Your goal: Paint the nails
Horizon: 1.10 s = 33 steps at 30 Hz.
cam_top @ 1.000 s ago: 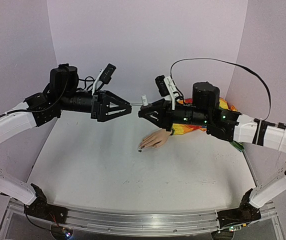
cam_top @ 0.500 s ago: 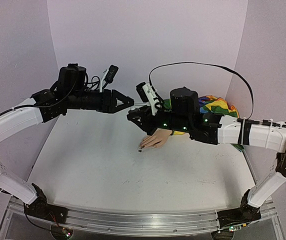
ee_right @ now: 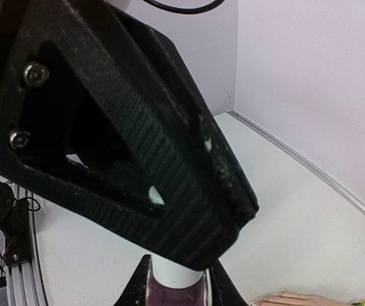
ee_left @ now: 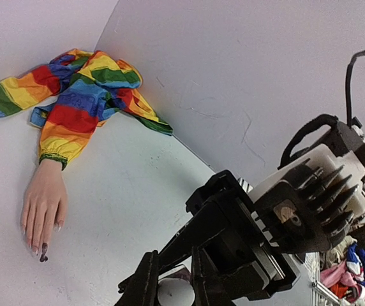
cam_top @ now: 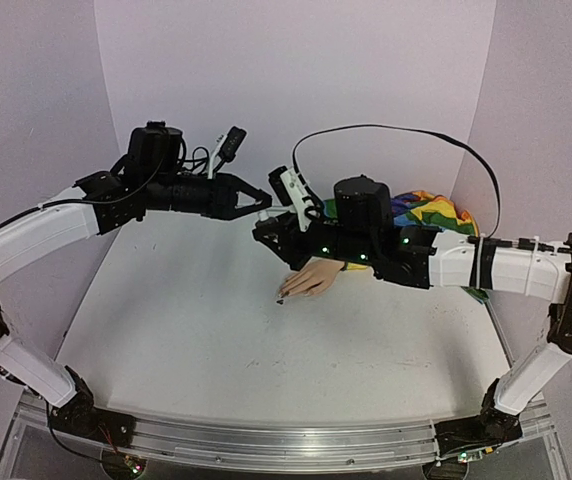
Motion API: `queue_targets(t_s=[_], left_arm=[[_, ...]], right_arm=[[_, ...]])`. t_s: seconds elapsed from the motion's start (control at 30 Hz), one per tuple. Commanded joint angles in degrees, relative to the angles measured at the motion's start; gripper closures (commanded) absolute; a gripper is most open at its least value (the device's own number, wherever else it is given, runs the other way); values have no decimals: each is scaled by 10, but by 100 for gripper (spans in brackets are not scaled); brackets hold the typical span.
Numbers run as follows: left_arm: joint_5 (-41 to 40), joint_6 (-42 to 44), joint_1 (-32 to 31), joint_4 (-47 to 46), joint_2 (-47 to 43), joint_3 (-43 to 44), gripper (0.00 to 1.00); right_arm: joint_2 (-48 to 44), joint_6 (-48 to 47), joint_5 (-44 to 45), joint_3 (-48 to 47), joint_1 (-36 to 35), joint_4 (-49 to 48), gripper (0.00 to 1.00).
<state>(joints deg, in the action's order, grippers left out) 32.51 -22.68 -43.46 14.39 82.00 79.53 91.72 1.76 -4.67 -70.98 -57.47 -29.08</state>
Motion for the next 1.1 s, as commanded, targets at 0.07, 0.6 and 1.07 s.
queue_targets(t_s=[0.07,0.6,1.07], left_arm=[[326,115,-63,-21,21,29,100],[311,178,-80,-11,-38,12,80],[73,69,-38,58,-49,6,32]], right_arm=[[-57,28,-245,10,56,-117,100],[-115,160,-595,101,110,-285,100],[-86,-9,-378,52,108,-23,100]])
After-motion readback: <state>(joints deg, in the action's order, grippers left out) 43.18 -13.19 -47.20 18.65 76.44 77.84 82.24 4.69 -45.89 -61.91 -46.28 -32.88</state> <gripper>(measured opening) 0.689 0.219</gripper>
